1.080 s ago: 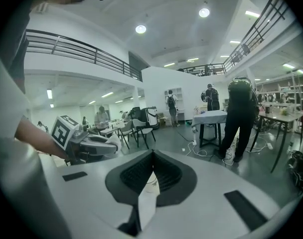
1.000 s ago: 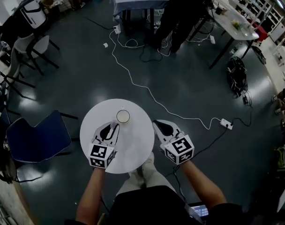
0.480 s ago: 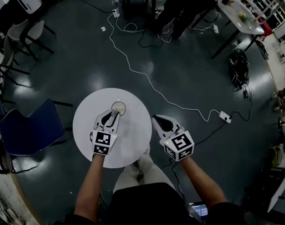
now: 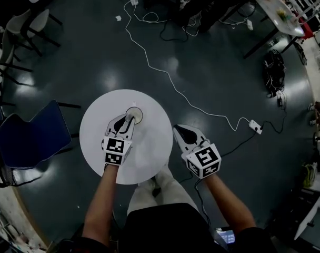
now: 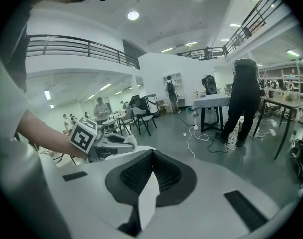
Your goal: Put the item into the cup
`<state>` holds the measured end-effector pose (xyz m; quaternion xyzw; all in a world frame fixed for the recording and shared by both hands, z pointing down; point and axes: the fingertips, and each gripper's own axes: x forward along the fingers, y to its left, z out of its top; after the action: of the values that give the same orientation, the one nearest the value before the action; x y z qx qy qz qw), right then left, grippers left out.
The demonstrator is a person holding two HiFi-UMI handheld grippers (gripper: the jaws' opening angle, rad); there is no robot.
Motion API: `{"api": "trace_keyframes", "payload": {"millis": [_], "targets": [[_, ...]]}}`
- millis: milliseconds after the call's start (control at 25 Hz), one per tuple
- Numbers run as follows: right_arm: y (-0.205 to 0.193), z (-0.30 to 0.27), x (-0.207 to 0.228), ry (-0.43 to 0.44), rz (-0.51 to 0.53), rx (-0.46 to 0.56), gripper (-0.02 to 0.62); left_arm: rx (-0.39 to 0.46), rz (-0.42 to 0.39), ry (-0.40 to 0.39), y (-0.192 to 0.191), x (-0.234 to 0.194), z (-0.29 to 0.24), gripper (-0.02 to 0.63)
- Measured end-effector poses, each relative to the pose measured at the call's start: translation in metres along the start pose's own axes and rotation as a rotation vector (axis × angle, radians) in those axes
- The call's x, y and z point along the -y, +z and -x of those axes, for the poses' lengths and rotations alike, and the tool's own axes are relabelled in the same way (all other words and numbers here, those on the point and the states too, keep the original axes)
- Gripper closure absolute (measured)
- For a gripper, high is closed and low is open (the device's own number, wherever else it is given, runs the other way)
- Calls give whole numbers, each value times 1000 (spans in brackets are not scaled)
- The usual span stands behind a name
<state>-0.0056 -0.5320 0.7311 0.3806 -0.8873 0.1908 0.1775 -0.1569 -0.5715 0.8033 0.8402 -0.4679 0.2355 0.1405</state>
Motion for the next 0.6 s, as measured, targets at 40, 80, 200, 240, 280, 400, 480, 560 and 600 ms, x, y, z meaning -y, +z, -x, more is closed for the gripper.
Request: {"api": "trace_keyframes", "payload": {"millis": [40,80,200,240,280,400,480,560,600], "targets": [[-1,-3,2,2,0,-3,578,4,4,-1,0,-1,-4,522],[-2,-6,3,4,0,-5,578,7,5,1,0,-2,-8,522],[-3,-12,6,7,-11,-8,578,13,10,9,0,-7,-16,522],[-4,-14,6,8,-15,-11,578,13,11,9,-1,-9,-18,522],[-5,-16,6,9,-17,-14,578,12,12,6,-2,-10,-20,522],[-12,-20,7,11,-20,-28,578,10,11,-9,-8,-9,-26,522],[-17,-21,9,10,-22,-33,578,9,13,-12,-13,-9,-30,522],[-18,-22,10,8,-25,-35,578,8,19,-9,-15,-9,-33,522],[-18,-22,11,7,-26,-36,578,8,22,-10,-16,-9,-34,522]]}}
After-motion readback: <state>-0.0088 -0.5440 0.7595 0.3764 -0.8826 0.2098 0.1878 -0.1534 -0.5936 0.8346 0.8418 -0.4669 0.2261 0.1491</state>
